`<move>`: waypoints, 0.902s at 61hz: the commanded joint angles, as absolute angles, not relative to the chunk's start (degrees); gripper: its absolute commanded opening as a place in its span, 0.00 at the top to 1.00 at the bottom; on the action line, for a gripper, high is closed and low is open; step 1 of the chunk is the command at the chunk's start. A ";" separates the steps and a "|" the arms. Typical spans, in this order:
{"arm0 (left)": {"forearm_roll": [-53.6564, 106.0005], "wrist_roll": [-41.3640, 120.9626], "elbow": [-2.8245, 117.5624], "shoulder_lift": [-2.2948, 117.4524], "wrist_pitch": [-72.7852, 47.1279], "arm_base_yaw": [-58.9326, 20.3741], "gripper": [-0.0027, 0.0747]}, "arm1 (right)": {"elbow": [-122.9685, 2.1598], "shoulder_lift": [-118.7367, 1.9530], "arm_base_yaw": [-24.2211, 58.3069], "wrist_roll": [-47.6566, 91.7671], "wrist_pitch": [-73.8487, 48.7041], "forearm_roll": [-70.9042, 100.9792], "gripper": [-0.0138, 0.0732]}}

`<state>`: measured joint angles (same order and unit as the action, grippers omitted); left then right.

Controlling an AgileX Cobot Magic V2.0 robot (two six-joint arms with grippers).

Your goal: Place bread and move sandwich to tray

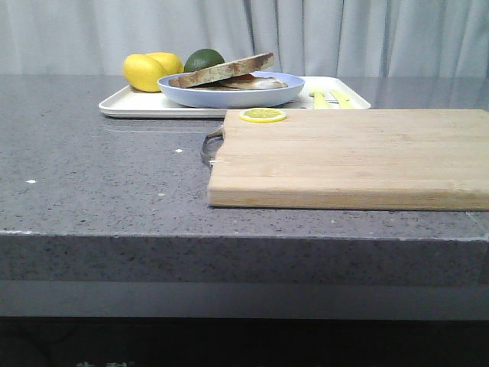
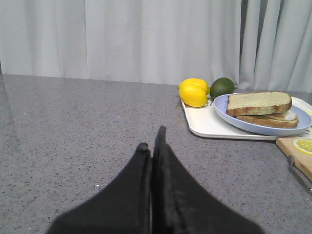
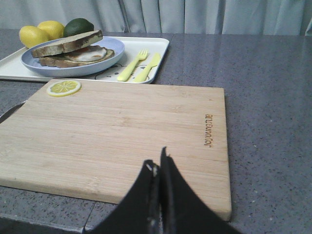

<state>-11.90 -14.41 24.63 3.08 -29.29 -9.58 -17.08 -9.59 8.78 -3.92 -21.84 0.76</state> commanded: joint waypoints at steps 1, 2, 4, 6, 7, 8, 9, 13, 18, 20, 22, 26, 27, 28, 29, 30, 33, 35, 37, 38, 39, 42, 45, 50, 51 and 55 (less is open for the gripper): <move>-12.39 -14.84 25.76 3.90 -24.60 -9.62 0.99 | -18.59 -10.16 8.77 -3.70 -17.63 0.00 0.91; -12.39 -14.84 25.68 3.90 -24.60 -9.62 0.99 | -18.59 -10.16 8.77 -3.70 -17.63 0.00 0.91; -12.39 -14.84 25.68 3.90 -24.60 -9.62 0.99 | -18.59 -10.16 8.77 -3.70 -17.63 0.00 0.91; -12.39 -14.84 25.68 3.90 -24.60 -9.62 0.99 | -18.59 -10.16 8.77 -3.70 -17.63 0.00 0.91; -12.39 -14.84 25.68 3.90 -24.60 -9.62 0.99 | -18.59 -10.16 8.77 -3.70 -17.63 0.00 0.91; -12.39 -14.84 25.68 3.90 -24.60 -9.62 0.99 | -18.59 -10.16 8.77 -3.70 -17.63 0.00 0.91; -12.39 -14.84 25.68 3.90 -24.60 -9.62 0.99 | -18.59 -10.16 8.77 -3.70 -17.63 0.00 0.91; -12.39 -14.84 25.68 3.90 -24.60 -9.62 0.99 | -18.59 -10.16 8.77 -3.70 -17.63 0.00 0.91; -12.39 -14.84 25.68 3.90 -24.60 -9.62 0.99 | -18.59 -10.16 8.77 -3.70 -17.63 0.00 0.91; -12.39 -14.84 25.68 3.90 -24.60 -9.62 0.99 | -18.59 -10.16 8.77 -3.70 -17.63 0.00 0.91; -12.39 -14.84 25.68 3.90 -24.60 -9.62 0.99 | -18.59 -10.16 8.77 -3.70 -17.63 0.00 0.91; -12.39 -14.84 25.68 3.90 -24.60 -9.62 0.99 | -18.59 -10.16 8.77 -3.70 -17.63 0.00 0.91; -12.39 -14.84 25.68 3.90 -24.60 -9.62 0.99 | -18.59 -10.16 8.77 -3.70 -17.63 0.00 0.91; -12.39 -14.84 25.58 3.90 -24.49 -9.62 0.99 | -18.59 -10.16 8.77 -3.70 -17.63 0.00 0.91; -12.22 -14.84 25.51 3.90 -24.48 -9.62 0.99 | -18.59 -10.16 8.77 -3.70 -17.63 0.00 0.91; -12.06 -14.84 25.41 3.90 -24.38 -9.62 0.99 | -18.59 -10.16 8.77 -3.70 -17.63 0.00 0.91; -11.94 -14.84 24.89 3.90 -23.93 -9.62 0.99 | -18.59 -10.16 8.77 -3.70 -17.63 0.00 0.91; -11.84 -14.72 24.35 3.90 -23.35 -9.52 0.99 | -18.59 -10.16 8.77 -3.70 -17.63 0.00 0.91; -11.62 -14.58 23.68 3.90 -22.68 -9.52 0.99 | -18.59 -10.16 8.77 -3.70 -17.63 0.00 0.91; -11.26 -14.31 23.27 3.90 -22.32 -9.52 0.99 | -18.59 -10.16 8.77 -3.70 -17.63 0.00 0.91; -10.77 -13.84 22.81 3.90 -21.87 -9.52 0.99 | -18.59 -10.16 8.77 -3.70 -17.63 0.00 0.91; -6.93 -9.40 21.30 3.90 -19.79 -9.52 0.99 | -18.59 -10.16 8.77 -3.70 -17.63 0.00 0.91; -3.39 -6.10 20.04 3.90 -18.20 -9.52 0.99 | -18.59 -10.16 8.77 -3.70 -17.63 0.00 0.91; -0.97 -4.01 18.05 3.90 -16.41 -9.52 0.99 | -18.59 -10.16 8.77 -3.70 -17.63 0.00 0.91; -0.79 -4.01 17.70 3.90 -16.07 -9.52 0.99 | -18.59 -10.16 8.77 -3.70 -17.63 0.00 0.91; 0.00 -4.01 16.05 3.64 -15.33 -9.22 0.99 | -18.59 -10.16 8.77 -3.70 -17.63 0.00 0.91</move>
<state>-2.31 -5.05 16.28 3.08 -21.47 -9.58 -17.08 -9.59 8.78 -3.92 -21.84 0.76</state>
